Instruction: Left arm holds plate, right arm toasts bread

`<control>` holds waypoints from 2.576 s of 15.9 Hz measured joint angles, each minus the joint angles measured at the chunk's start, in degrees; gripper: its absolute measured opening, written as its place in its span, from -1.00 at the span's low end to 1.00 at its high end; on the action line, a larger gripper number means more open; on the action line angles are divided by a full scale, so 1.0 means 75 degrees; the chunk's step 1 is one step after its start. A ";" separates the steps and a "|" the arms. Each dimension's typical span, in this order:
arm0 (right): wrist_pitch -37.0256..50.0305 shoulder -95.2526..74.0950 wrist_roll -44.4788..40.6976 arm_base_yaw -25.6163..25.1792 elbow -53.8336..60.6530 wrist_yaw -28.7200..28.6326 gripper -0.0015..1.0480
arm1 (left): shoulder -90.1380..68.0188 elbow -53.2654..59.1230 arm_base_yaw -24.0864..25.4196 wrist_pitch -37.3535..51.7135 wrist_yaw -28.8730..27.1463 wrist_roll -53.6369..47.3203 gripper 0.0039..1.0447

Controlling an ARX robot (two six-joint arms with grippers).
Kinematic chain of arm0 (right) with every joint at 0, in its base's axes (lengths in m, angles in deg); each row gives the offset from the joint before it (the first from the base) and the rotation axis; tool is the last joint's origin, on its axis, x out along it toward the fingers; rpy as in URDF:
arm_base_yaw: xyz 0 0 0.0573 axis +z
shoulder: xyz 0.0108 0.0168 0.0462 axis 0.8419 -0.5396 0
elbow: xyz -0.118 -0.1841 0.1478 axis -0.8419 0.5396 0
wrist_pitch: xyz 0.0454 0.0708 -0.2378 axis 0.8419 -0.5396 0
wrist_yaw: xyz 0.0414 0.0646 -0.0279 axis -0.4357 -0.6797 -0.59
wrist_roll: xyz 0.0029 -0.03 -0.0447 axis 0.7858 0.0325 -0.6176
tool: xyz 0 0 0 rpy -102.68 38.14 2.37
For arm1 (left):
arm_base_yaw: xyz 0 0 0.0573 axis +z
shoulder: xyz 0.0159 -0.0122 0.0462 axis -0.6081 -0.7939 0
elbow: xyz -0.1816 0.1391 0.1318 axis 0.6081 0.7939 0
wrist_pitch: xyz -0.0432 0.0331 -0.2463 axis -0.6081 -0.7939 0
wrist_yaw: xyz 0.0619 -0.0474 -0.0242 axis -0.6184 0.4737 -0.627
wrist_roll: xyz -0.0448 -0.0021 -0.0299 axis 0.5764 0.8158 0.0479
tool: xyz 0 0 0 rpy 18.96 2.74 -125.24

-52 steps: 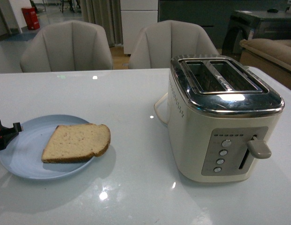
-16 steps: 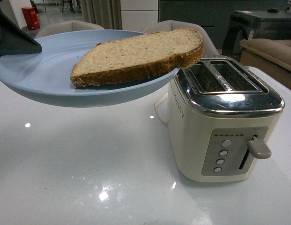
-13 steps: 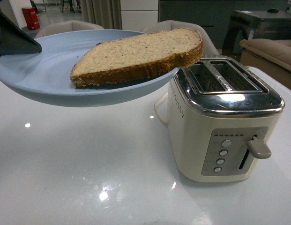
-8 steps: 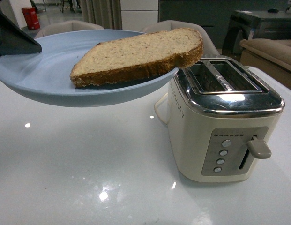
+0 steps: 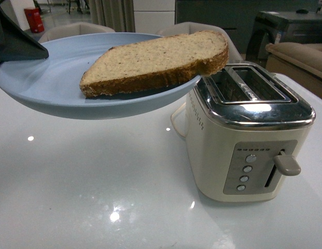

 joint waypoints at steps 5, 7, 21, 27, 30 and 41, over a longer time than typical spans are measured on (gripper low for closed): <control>0.1929 -0.4199 0.0117 0.1355 -0.3800 0.0609 0.88 | -0.0009 0.0000 0.0000 -0.0003 -0.0003 0.0000 -0.96; 0.1888 -0.4916 0.0146 0.1874 -0.4552 0.0793 0.88 | -0.0009 0.0000 0.0000 -0.0003 -0.0003 0.0000 -0.96; 0.0880 -0.7956 0.5199 0.3366 -0.5665 -0.1757 0.88 | -0.0009 0.0000 0.0000 -0.0003 -0.0003 0.0000 -0.96; 0.1008 -0.8492 0.6135 0.3523 -0.6059 -0.2101 0.88 | -0.0009 0.0000 0.0000 -0.0003 -0.0003 0.0000 -0.96; 0.0956 -0.8495 0.6143 0.3567 -0.6114 -0.2066 0.57 | -0.0009 0.0000 0.0000 -0.0003 -0.0003 0.0000 -0.96; 0.0921 -0.8451 0.6050 0.3552 -0.6114 -0.1865 -0.95 | -0.0009 0.0000 0.0000 -0.0003 0.0000 0.0003 -0.96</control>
